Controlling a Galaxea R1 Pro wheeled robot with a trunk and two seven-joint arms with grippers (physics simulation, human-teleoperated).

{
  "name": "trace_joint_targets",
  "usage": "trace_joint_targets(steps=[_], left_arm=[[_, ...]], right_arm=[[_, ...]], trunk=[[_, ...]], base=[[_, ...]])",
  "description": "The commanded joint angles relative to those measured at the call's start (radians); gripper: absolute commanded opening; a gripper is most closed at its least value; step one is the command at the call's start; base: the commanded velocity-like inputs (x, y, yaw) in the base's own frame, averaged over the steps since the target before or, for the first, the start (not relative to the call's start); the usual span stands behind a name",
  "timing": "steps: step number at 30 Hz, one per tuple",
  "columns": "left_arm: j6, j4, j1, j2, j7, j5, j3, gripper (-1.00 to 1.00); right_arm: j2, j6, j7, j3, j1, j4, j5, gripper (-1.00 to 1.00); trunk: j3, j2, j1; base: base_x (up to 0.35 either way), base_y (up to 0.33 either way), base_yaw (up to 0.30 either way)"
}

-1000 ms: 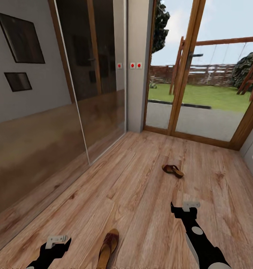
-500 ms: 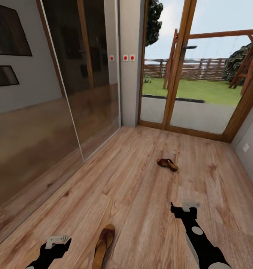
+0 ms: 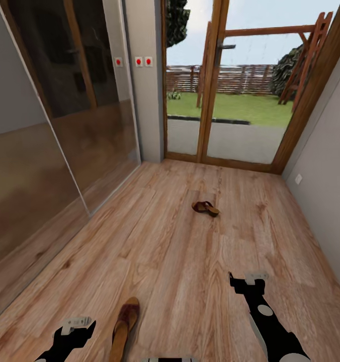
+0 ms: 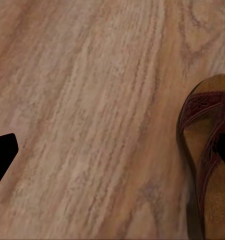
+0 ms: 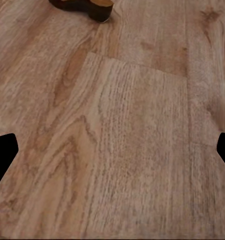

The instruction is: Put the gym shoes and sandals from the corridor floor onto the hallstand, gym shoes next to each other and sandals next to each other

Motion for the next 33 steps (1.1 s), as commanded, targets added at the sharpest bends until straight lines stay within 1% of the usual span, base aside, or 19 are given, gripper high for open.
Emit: trace_joint_targets(steps=[1,19,26,32,33], left_arm=[[-0.004,0.001,-0.001,0.0,-0.006,-0.009,0.009,1.0],[-0.004,0.003,-0.001,0.0,-0.006,-0.009,0.008,1.0],[-0.004,0.003,-0.001,0.0,-0.006,-0.009,0.007,1.0],[-0.005,0.003,-0.001,0.0,-0.006,-0.01,0.007,1.0],[-0.006,0.003,-0.001,0.0,-0.006,-0.01,0.007,1.0]], right_arm=[[0.001,-0.003,-0.003,-0.002,-0.001,0.001,0.01,1.0],[0.001,-0.003,-0.004,-0.002,-0.001,0.0,0.01,1.0],[0.003,-0.001,-0.004,-0.001,-0.001,0.0,0.012,1.0],[0.002,0.088,-0.003,-0.002,-0.001,-0.066,0.011,1.0],[0.002,0.125,-0.003,-0.002,-0.001,-0.1,0.01,1.0]], trunk=[[-0.005,-0.001,0.0],[-0.074,-0.005,0.008],[-0.101,-0.006,0.011],[-0.125,-0.008,0.014],[-0.125,-0.008,0.014]], base=[[0.0,0.0,-0.299],[0.0,0.0,-0.299],[0.0,0.0,-0.102],[0.0,0.0,-0.009],[0.0,0.0,-0.003]])
